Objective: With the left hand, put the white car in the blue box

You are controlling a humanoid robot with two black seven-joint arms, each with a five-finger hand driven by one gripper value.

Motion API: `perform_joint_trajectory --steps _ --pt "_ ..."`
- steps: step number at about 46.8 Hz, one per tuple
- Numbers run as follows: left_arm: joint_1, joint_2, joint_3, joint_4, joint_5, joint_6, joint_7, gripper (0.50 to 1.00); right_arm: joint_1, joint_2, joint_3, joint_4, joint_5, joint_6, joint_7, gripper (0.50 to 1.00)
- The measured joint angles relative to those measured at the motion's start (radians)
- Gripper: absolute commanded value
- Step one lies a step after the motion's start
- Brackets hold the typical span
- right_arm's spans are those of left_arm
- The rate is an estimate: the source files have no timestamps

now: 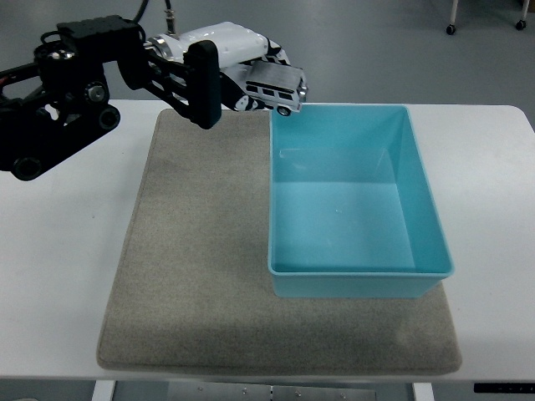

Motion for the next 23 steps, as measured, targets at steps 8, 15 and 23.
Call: perform_joint_trajectory --steps 8,15,23 --pt "-0.002 -0.084 0.015 -0.022 0.008 -0.031 -0.017 0.5 0.0 0.0 0.0 0.0 0.0 0.0 0.0 0.936" --pt "-0.004 -0.14 0.085 -0.032 0.014 -0.033 -0.051 0.5 0.0 0.0 0.001 0.0 0.0 0.0 0.0 0.936" --pt "-0.004 -0.183 0.172 -0.024 0.032 -0.031 -0.082 0.5 0.0 0.0 0.001 0.0 0.0 0.0 0.0 0.936"
